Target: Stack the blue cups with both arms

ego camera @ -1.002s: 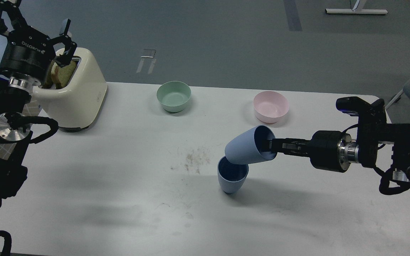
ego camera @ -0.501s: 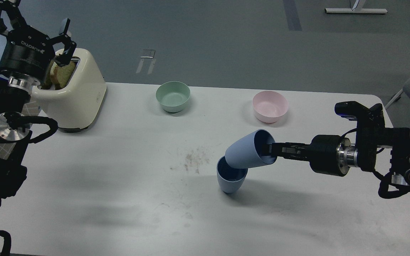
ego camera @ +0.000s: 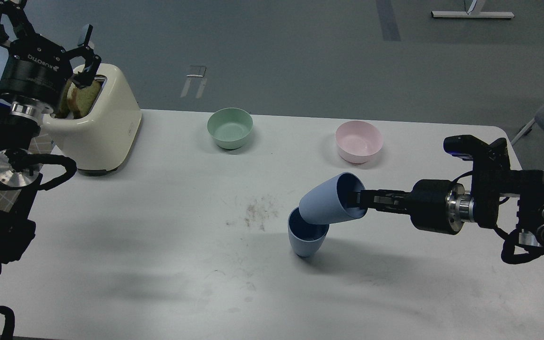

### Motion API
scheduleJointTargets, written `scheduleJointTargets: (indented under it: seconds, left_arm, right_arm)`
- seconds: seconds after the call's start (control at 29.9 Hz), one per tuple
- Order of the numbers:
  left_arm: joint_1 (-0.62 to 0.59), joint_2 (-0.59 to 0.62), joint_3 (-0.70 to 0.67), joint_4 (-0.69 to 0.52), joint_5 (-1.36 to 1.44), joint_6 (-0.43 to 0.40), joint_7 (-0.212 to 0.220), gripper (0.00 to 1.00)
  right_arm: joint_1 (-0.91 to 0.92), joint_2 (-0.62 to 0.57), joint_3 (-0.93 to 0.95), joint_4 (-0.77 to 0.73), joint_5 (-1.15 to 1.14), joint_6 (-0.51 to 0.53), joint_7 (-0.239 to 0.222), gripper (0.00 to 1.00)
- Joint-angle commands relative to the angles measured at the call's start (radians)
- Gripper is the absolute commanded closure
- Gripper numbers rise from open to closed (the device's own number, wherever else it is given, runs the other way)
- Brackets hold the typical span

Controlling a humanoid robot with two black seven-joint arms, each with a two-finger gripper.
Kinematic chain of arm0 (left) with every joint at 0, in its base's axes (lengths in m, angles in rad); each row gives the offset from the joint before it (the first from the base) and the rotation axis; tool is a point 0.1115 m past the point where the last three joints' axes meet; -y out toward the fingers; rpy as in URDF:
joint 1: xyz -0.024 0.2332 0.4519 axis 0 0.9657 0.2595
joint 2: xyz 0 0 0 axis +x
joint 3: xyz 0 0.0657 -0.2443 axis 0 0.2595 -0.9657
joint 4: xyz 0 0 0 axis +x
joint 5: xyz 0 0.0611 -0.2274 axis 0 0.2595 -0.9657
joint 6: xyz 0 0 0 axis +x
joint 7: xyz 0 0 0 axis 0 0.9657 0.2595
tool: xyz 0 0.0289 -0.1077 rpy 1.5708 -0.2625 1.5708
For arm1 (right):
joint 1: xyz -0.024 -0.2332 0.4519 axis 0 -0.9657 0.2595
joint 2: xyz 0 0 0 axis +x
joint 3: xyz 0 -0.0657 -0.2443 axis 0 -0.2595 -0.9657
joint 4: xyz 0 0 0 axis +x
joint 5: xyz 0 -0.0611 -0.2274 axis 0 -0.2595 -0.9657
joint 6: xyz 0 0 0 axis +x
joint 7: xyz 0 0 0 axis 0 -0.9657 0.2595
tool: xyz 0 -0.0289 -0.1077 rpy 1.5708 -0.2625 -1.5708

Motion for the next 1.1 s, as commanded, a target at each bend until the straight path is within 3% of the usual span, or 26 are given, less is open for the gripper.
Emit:
scheduleJointTargets:
  seconds: [0.0,0.2,1.07]
  left_arm:
    - [0.0,0.002,-0.001,0.0,0.0,0.0,0.0,0.02]
    - [0.0,0.002,-0.003,0.0,0.0,0.0,0.0,0.02]
    - [-0.004,-0.002,-0.006,0.0,0.0,-0.003,0.0,0.02]
  right_arm:
    - [0.002,0.0,0.0,-0.001,0.0,0.0,0.0,0.87]
    - [0.003,0.001,0.002,0.0,0.0,0.0,0.0,0.82]
    - [0.003,0.012,0.012,0.0,0.0,0.0,0.0,0.78]
